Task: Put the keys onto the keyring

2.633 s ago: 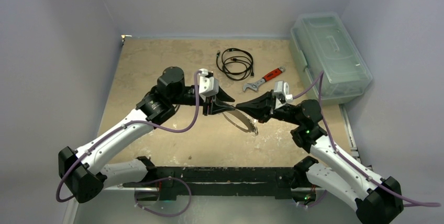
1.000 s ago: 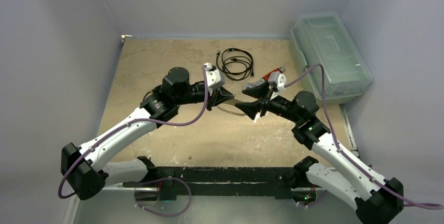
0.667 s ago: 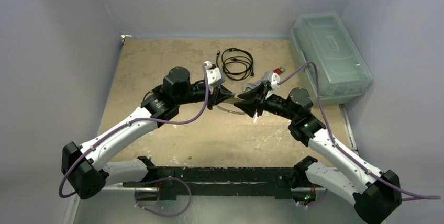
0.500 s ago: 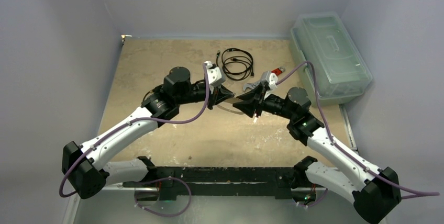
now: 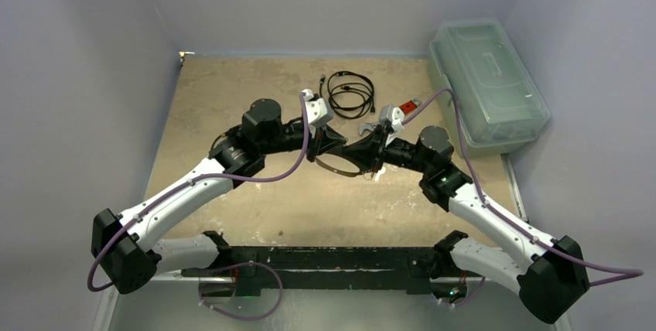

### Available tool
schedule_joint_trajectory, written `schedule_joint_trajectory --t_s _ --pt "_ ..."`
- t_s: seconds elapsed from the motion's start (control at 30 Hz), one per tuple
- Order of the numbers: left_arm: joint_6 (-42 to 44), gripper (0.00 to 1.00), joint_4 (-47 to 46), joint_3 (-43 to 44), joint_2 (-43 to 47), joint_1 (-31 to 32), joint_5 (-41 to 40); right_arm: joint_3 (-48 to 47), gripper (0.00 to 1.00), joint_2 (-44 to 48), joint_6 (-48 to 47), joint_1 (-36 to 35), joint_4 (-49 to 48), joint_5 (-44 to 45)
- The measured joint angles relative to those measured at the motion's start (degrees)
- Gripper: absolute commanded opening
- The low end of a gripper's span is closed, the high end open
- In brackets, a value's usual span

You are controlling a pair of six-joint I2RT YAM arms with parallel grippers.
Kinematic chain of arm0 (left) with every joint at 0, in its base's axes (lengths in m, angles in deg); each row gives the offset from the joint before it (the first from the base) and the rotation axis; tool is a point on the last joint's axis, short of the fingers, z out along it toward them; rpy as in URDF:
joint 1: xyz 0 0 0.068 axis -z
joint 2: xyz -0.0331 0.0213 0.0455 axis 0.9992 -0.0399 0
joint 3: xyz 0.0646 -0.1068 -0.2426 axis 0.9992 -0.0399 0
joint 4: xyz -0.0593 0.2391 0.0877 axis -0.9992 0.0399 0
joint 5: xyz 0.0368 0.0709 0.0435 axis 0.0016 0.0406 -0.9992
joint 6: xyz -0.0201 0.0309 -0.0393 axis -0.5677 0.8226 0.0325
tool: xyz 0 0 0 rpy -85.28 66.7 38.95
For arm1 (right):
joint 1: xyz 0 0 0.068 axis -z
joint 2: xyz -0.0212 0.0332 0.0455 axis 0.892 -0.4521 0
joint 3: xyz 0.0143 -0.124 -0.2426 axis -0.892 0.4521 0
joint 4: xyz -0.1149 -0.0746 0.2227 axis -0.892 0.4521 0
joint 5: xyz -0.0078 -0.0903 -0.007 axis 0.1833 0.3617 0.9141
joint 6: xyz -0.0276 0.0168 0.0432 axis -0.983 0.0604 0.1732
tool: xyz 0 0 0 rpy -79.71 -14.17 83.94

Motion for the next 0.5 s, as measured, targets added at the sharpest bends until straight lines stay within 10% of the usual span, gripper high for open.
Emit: schedule_joint_trajectory --t_s 0.5 --pt "-0.6 0.00 0.1 0.0 -1.2 0.1 -3.3 -1.4 0.00 -0.7 -1.9 -2.4 4.3 6.4"
